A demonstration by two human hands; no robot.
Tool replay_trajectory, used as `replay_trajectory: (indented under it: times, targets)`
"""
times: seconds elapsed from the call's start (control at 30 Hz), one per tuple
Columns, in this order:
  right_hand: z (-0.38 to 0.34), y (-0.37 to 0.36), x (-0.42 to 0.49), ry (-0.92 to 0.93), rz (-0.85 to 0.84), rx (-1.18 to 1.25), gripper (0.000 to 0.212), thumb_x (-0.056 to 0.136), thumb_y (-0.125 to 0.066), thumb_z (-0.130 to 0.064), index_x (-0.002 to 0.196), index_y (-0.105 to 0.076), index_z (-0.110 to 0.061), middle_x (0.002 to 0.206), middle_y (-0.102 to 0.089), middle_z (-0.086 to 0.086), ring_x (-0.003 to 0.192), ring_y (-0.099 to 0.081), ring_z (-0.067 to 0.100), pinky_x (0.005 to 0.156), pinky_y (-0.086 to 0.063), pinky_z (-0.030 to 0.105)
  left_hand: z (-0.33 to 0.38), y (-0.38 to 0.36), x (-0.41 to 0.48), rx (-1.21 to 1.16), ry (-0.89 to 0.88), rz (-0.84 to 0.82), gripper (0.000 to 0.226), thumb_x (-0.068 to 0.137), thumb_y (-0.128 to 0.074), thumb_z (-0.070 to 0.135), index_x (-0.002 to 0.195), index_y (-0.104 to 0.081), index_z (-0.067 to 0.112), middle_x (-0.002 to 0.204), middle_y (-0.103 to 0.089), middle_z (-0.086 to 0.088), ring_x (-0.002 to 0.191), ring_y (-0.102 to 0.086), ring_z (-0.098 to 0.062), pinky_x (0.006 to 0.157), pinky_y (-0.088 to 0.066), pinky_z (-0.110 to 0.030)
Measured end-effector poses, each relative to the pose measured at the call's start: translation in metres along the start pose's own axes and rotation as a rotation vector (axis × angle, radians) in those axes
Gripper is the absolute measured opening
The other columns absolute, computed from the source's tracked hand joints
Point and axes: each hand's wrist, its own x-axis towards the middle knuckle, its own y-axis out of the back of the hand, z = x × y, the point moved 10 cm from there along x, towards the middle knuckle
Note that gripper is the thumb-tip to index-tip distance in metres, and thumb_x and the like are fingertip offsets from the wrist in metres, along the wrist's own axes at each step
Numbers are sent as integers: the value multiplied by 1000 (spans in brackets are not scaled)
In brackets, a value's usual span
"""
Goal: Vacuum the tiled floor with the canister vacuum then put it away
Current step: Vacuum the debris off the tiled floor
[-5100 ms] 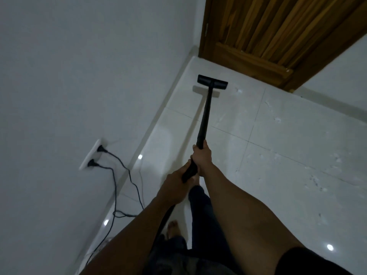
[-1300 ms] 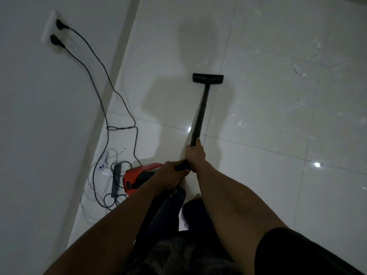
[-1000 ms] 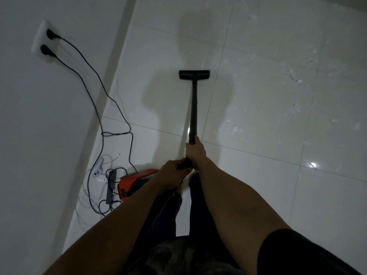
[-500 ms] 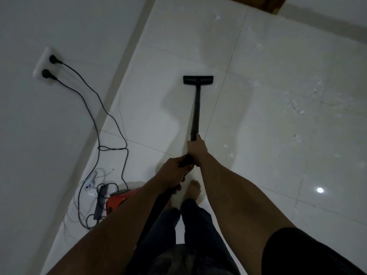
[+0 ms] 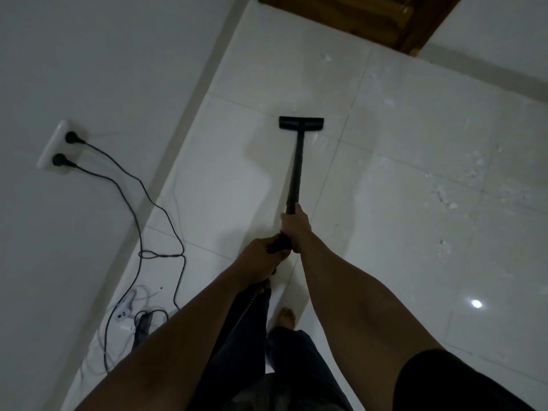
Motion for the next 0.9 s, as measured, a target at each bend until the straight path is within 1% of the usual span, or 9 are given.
replay_trajectory:
  times: [0.1,0.23,0.4,0.47,0.53,0.6,0.77,0.83,0.9]
  targets:
    - [-33,-5,24,2,-29,-12,61,97,-48,-22,155,-29,-27,114,-60,9,79,-58,19,60,-47,29,23,25,24,3,-14,-21,29,101,-56,31,127,-63,21,67,-61,-1,39,-54,-1,49,-48,-22]
    - [-85,-17,50,-18,-50,39,62,97,-48,-23,155,-28,-29,109,-60,7,80,-59,20,65,-50,32,50,73,53,2,-9,-7,33,101,-57,30,132,-60,20,66,-59,-1,38,-53,-2,47,-48,-20]
    - [-146,-37,85,-28,-67,47,59,98,-49,-26,153,-30,-29,114,-61,11,84,-62,24,66,-53,35,78,128,86,14,10,31,37,102,-56,32,138,-55,26,66,-60,-1,38,-53,-4,43,-45,-18]
    - [-165,-40,99,-34,-79,44,61,98,-49,-28,154,-28,-31,116,-62,11,88,-63,26,74,-58,40,88,141,100,-4,27,35,37,102,-56,32,138,-55,26,66,-60,2,40,-53,-4,43,-45,-17]
    - [-187,-41,117,-21,-83,38,62,98,-49,-28,155,-27,-31,117,-62,12,90,-64,27,78,-58,42,99,155,119,-33,44,48,37,101,-57,33,138,-56,27,68,-60,5,44,-54,-3,45,-44,-17]
    - [-211,-39,135,-8,-82,27,61,97,-48,-28,155,-27,-30,121,-61,13,94,-65,30,77,-57,41,113,168,140,-20,48,52,40,100,-58,35,140,-55,28,70,-59,6,48,-54,-5,48,-44,-19]
    - [-269,-34,174,-16,-73,8,59,100,-47,-29,155,-28,-31,125,-61,11,97,-64,30,71,-54,35,138,199,187,-67,91,89,44,101,-56,38,144,-48,32,70,-62,-7,43,-55,-15,45,-52,-28]
    - [-292,-33,193,-20,-71,12,60,100,-46,-31,156,-24,-33,126,-61,10,90,-64,25,66,-52,31,147,213,210,-97,112,102,47,100,-56,39,146,-46,34,67,-61,-7,43,-55,-16,46,-53,-30]
    - [-315,-31,215,-22,-63,5,60,102,-46,-32,157,-22,-33,125,-61,9,80,-60,17,57,-46,25,160,228,235,-100,122,114,49,100,-56,40,147,-44,36,67,-61,-6,43,-54,-16,46,-53,-29]
